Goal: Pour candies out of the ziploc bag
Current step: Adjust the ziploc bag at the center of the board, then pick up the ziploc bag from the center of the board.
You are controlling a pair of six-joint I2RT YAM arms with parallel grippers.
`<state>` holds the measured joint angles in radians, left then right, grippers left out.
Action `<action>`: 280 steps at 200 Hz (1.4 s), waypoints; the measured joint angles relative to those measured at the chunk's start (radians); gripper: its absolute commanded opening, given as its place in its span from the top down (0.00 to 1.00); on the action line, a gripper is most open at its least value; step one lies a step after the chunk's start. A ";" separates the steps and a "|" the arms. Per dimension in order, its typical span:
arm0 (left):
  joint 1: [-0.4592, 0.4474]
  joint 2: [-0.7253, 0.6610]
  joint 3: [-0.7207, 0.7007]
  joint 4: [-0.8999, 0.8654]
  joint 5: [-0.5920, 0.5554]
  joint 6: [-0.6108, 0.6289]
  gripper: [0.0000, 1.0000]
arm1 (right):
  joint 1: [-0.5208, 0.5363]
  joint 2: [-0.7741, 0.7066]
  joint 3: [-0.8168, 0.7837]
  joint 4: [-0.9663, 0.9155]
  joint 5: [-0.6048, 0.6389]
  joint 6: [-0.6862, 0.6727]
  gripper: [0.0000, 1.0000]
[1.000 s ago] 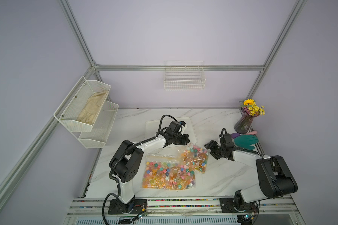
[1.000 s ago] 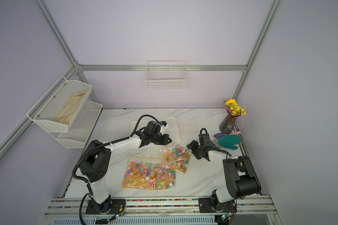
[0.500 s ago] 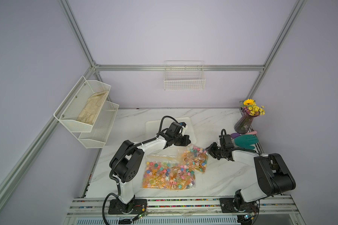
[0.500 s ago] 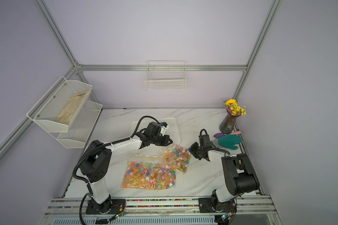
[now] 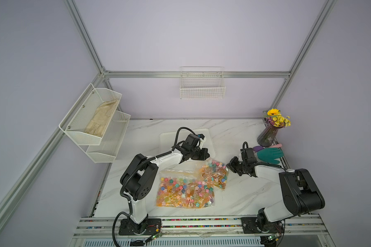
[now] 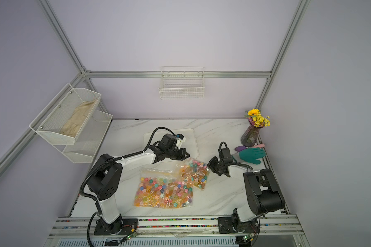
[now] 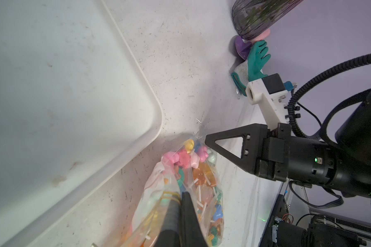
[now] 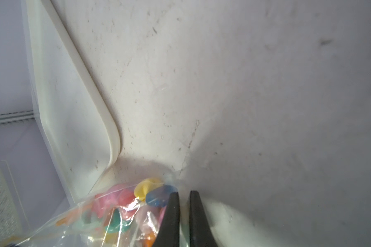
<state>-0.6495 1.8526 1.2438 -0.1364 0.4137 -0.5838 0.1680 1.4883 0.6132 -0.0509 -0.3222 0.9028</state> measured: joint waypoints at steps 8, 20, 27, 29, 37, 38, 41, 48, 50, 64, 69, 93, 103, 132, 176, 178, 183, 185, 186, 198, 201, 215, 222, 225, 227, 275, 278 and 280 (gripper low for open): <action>0.000 0.000 -0.006 0.006 0.002 0.000 1.00 | 0.000 -0.024 -0.003 -0.010 0.001 -0.006 1.00; 0.000 -0.002 -0.019 0.016 0.003 -0.001 1.00 | 0.000 -0.066 -0.005 -0.026 0.002 -0.017 1.00; 0.000 -0.005 -0.027 0.020 0.004 -0.003 1.00 | 0.000 -0.092 -0.006 -0.036 0.003 -0.024 1.00; 0.000 -0.006 -0.031 0.023 0.004 -0.003 1.00 | 0.000 -0.101 -0.006 -0.040 0.005 -0.027 1.00; 0.000 -0.013 -0.042 0.026 0.005 -0.007 1.00 | 0.000 -0.132 -0.006 -0.050 0.007 -0.034 1.00; 0.000 -0.014 -0.044 0.027 0.005 -0.006 1.00 | 0.001 -0.135 -0.006 -0.051 0.007 -0.034 1.00; 0.000 -0.018 -0.048 0.028 0.006 -0.007 1.00 | 0.001 -0.146 -0.006 -0.055 0.008 -0.038 1.00; 0.000 -0.027 -0.058 0.035 0.008 -0.008 1.00 | 0.001 -0.168 -0.006 -0.062 0.011 -0.045 1.00; 0.000 -0.030 -0.061 0.038 0.009 -0.008 1.00 | 0.001 -0.174 -0.006 -0.064 0.011 -0.047 1.00; -0.002 -0.053 -0.079 0.049 0.012 -0.009 1.00 | 0.001 -0.203 -0.006 -0.082 0.012 -0.057 1.00; -0.002 -0.064 -0.086 0.053 0.014 -0.010 1.00 | 0.001 -0.210 -0.006 -0.085 0.012 -0.061 1.00; -0.010 -0.121 -0.129 0.085 0.021 -0.022 1.00 | 0.001 -0.235 -0.012 -0.097 0.009 -0.079 1.00; -0.015 -0.144 -0.150 0.104 0.022 -0.027 1.00 | 0.001 -0.249 -0.018 -0.102 0.008 -0.087 1.00; -0.029 -0.193 -0.216 0.151 0.024 -0.043 1.00 | 0.001 -0.277 -0.032 -0.116 0.007 -0.104 1.00; -0.033 -0.176 -0.244 0.198 0.025 -0.060 1.00 | 0.001 -0.222 -0.049 -0.114 0.006 -0.102 0.78; -0.033 -0.175 -0.244 0.199 0.025 -0.060 1.00 | 0.001 -0.217 -0.049 -0.114 0.007 -0.104 0.76; -0.033 -0.169 -0.244 0.203 0.026 -0.061 1.00 | 0.001 -0.205 -0.049 -0.113 0.007 -0.097 0.71; -0.033 -0.167 -0.244 0.204 0.025 -0.061 1.00 | 0.001 -0.201 -0.049 -0.112 0.005 -0.104 0.69; -0.033 -0.166 -0.244 0.205 0.026 -0.060 1.00 | 0.001 -0.198 -0.049 -0.113 0.005 -0.103 0.69; -0.033 -0.157 -0.244 0.208 0.026 -0.061 1.00 | 0.001 -0.173 -0.049 -0.110 0.000 -0.100 0.59; -0.033 -0.155 -0.244 0.208 0.025 -0.061 1.00 | 0.001 -0.168 -0.049 -0.108 0.000 -0.097 0.57; -0.033 -0.149 -0.244 0.210 0.025 -0.061 1.00 | 0.000 -0.148 -0.048 -0.106 -0.001 -0.091 0.50; -0.033 -0.149 -0.244 0.210 0.025 -0.061 1.00 | 0.001 -0.140 -0.047 -0.106 -0.001 -0.089 0.48; -0.033 -0.149 -0.244 0.210 0.025 -0.060 1.00 | 0.001 -0.138 -0.045 -0.106 -0.001 -0.087 0.48; -0.033 -0.149 -0.244 0.210 0.025 -0.061 1.00 | 0.001 -0.135 -0.044 -0.106 -0.001 -0.085 0.47; -0.033 -0.148 -0.244 0.217 0.026 -0.060 1.00 | 0.000 -0.076 -0.002 -0.077 -0.014 -0.043 0.44; -0.033 -0.148 -0.244 0.218 0.026 -0.060 1.00 | 0.000 -0.072 0.000 -0.074 -0.015 -0.039 0.44; -0.033 -0.148 -0.244 0.218 0.026 -0.060 1.00 | 0.000 -0.071 0.002 -0.073 -0.016 -0.037 0.44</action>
<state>-0.6823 1.7046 1.0000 0.0818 0.4393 -0.6441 0.1684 1.4178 0.6147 -0.1238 -0.3378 0.8654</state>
